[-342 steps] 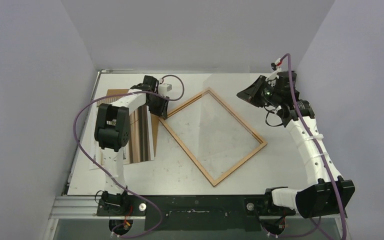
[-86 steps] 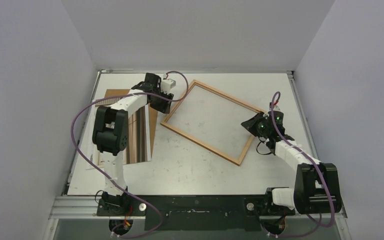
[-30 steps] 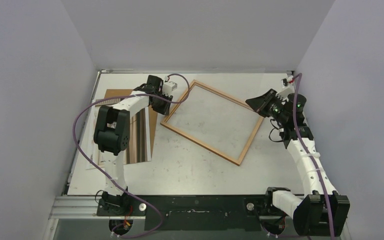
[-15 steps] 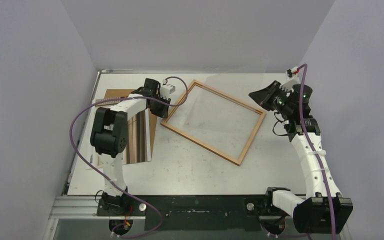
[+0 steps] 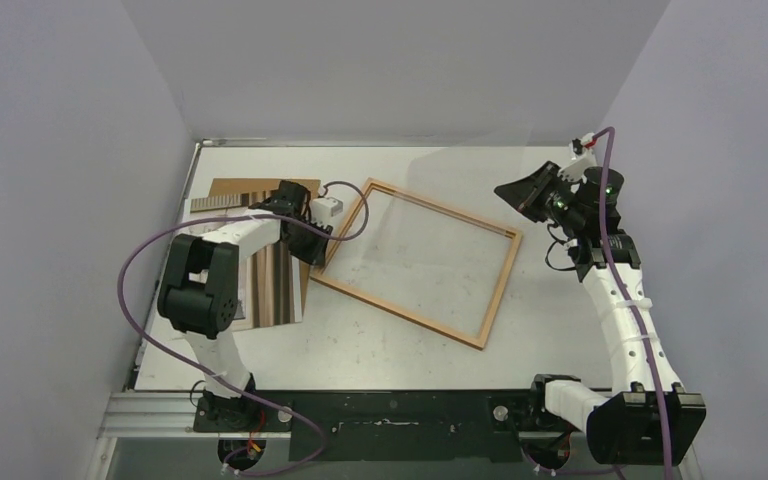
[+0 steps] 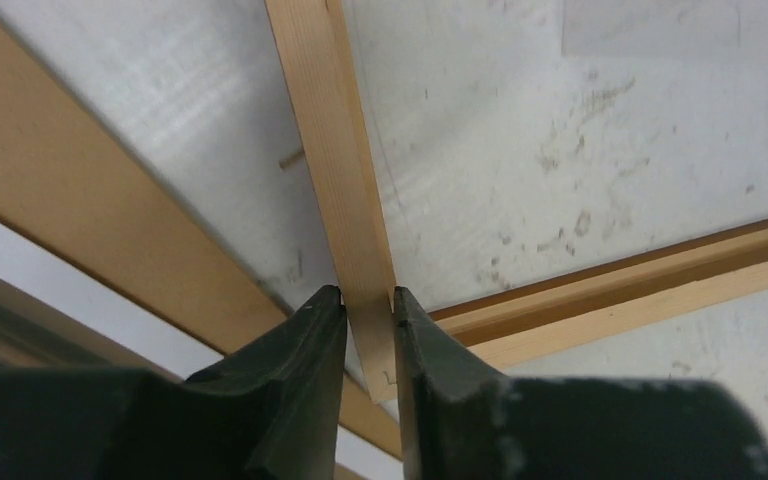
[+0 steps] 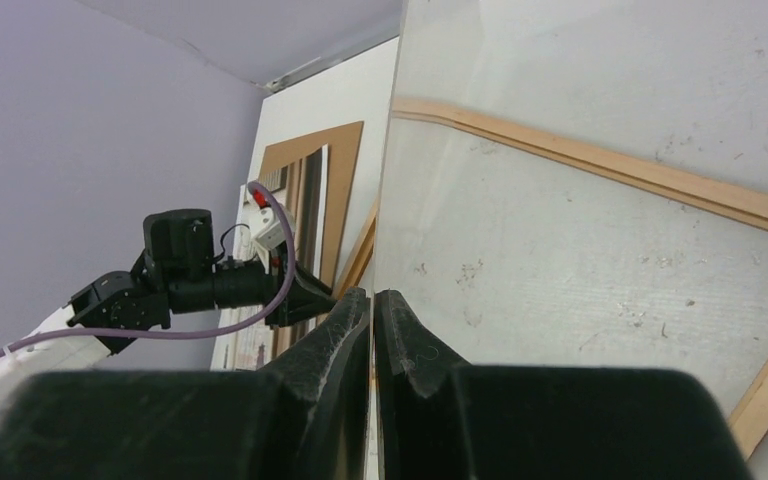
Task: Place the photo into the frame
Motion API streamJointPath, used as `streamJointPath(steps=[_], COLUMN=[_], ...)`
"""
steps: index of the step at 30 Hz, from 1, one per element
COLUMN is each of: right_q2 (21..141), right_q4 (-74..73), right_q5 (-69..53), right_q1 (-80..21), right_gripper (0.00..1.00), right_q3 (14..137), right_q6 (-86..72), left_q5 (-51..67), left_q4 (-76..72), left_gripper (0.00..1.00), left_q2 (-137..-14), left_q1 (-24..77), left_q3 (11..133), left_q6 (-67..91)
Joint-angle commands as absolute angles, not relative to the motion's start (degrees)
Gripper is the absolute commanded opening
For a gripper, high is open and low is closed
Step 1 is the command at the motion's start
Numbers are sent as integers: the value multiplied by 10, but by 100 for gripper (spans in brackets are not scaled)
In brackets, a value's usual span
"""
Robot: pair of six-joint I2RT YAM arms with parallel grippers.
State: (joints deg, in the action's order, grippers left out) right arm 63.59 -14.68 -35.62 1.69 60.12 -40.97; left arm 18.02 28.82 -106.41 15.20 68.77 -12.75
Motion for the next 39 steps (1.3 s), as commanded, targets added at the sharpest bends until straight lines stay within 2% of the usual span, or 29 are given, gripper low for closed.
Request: streamJointPath(steps=[1, 3, 8, 9, 14, 24, 31, 39], right_q2=[633, 634, 633, 630, 608, 612, 607, 611], right_q4=[-113, -107, -104, -97, -49, 144, 52, 69], right_q5=[-379, -376, -355, -357, -361, -371, -344, -332], right_q1=[-9, -34, -94, -99, -103, -103, -107, -155], right_gripper=[5, 5, 5, 5, 5, 5, 5, 5], right_q3=[637, 645, 675, 674, 627, 421, 513, 560], right_q6=[-433, -441, -464, -474, -530, -669, -620, -647], left_q5=[192, 208, 298, 313, 346, 277, 263, 269], left_q4=[369, 385, 435, 444, 439, 369, 344, 321], left_gripper=[26, 45, 68, 70, 71, 67, 66, 61], left_q2=[-1017, -998, -954, -948, -926, -965, -981, -987], left_q1=[132, 117, 64, 55, 30, 31, 31, 25], left_q3=[651, 666, 748, 767, 807, 737, 712, 699], left_q6=[-157, -146, -110, -103, -76, -83, -82, -61])
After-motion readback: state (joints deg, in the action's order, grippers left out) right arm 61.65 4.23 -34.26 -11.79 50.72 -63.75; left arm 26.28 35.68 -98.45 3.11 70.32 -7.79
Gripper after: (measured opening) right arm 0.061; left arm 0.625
